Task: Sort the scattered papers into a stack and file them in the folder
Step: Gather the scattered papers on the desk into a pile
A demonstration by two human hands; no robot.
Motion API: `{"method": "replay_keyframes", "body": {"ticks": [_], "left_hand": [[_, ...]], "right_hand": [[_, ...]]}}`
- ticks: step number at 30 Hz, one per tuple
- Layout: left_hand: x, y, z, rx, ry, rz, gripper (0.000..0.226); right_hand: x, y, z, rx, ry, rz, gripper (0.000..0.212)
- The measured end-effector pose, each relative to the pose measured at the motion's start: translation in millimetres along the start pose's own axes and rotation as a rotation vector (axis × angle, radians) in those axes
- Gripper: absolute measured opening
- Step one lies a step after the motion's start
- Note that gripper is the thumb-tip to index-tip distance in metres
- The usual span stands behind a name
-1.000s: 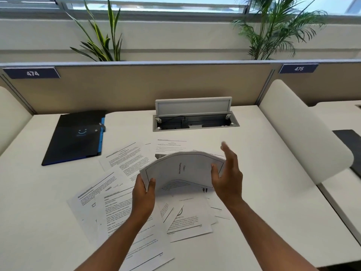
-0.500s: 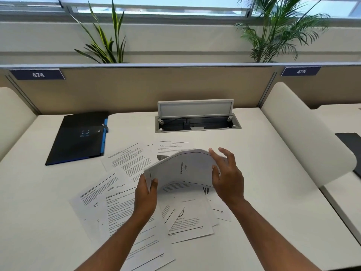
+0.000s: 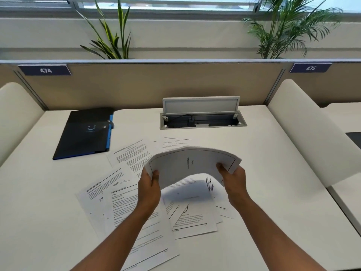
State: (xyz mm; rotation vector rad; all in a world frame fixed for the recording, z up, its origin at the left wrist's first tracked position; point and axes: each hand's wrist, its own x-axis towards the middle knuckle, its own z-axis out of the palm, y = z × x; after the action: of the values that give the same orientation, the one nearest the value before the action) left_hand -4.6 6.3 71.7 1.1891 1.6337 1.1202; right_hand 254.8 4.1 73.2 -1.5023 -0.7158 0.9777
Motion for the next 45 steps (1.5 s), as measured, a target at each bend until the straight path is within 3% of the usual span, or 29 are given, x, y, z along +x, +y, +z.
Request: {"method": "replay_keyframes", "body": {"ticks": [5,9,12,14,16,19,21,23,25,29,32,35,39,45], "left_hand": [[-9,-11,-4,0.04,-0.059,-0.031,0.04],[-3,-8,-3,0.106,0.006,-0.023,0.031],[5,5,0,0.124,0.056,0.0,0.034],[9,12,3,0.076,0.085,-0.036,0.042],[9,14,7,-0.038,0.081,-0.092,0.041],[3,14,12,-0.249,0.032,-0.153,0.016],[1,12,14,-0.358,-0.002,-0.21,0.009],[0,8,12,-0.434,-0.072,-0.217,0.02],[1,4,6,-0.386,-0.093,-0.18,0.038],[16,5,-10,-0.198,0.025,-0.161,0.072],[27,18,-13,-0.023,-0.064,-0.002,0.084],[33,38,-8,0.056,-0.157,0.141,0.07],[31,53,-3,-0.079,-0.185,0.176,0.017],[3,26,11,-0.041,-0.149,0.22,0.016]], "right_hand": [[-10,18,-7,-0.113,-0.083,0.097,0.031],[-2,6,-3,-0.167,0.013,0.009,0.027],[2,-3,5,-0.206,0.12,-0.026,0.055],[0,-3,11,-0.171,0.179,0.118,0.08],[-3,-3,18,-0.007,0.12,0.345,0.091],[-10,-7,29,0.411,-0.123,0.514,0.067],[-9,-11,37,0.564,-0.159,0.455,0.05],[-4,-19,41,0.587,-0.144,0.342,0.045],[1,-27,38,0.485,-0.113,0.218,0.04],[10,-31,22,0.113,-0.075,0.024,0.032],[7,-31,19,-0.04,-0.108,-0.057,0.019],[4,-31,23,-0.071,-0.16,-0.099,0.014],[-3,-34,28,-0.083,-0.153,-0.141,0.016],[-16,-14,23,-0.142,-0.122,-0.156,0.031]]}}
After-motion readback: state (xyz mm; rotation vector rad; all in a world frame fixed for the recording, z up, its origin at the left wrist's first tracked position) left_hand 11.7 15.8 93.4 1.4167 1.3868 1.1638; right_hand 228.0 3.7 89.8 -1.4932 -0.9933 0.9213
